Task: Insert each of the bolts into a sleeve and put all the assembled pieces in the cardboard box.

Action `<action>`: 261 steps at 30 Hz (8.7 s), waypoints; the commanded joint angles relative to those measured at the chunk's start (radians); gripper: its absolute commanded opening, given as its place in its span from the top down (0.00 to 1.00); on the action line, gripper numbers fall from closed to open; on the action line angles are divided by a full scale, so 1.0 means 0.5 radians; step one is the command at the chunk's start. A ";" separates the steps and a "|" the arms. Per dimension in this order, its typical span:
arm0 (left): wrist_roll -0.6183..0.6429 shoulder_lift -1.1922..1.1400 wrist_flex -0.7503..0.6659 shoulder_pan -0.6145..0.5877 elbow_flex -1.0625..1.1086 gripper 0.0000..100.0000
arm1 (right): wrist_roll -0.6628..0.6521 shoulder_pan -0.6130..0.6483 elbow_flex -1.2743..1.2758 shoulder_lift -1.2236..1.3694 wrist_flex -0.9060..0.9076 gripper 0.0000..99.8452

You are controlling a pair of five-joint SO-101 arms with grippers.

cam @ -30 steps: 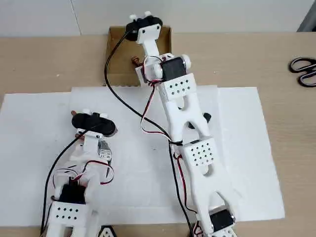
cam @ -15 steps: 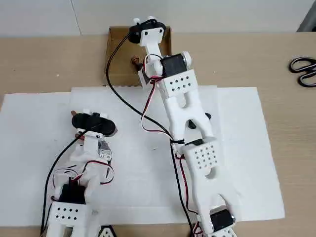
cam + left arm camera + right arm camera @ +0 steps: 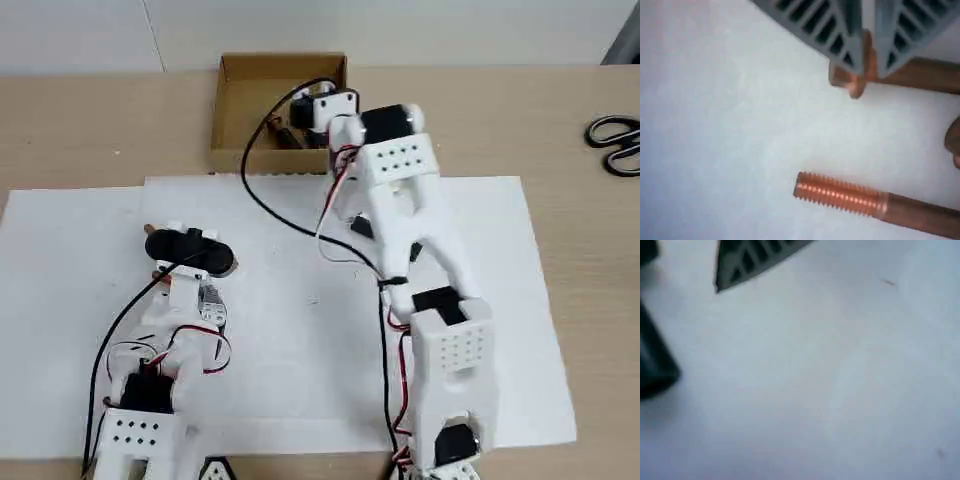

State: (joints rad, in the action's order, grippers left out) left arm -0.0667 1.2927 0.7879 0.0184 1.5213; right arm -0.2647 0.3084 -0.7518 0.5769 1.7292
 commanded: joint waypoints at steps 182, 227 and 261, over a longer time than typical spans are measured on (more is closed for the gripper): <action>2.022 -2.974 1.016 -0.215 -2.905 0.87 | 0.319 -0.873 2.473 -2.101 -0.038 1.00; 1.817 -2.909 1.304 -0.101 -3.494 1.00 | 0.316 -0.848 2.305 -2.346 0.008 1.00; 1.571 -0.997 0.798 0.638 -2.490 1.00 | 0.316 0.201 2.875 -4.123 -0.219 1.00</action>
State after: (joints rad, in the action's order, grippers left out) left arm 0.7127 0.6268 1.3218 0.3330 0.1250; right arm -0.1143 0.4051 0.6229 -1.4239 1.6617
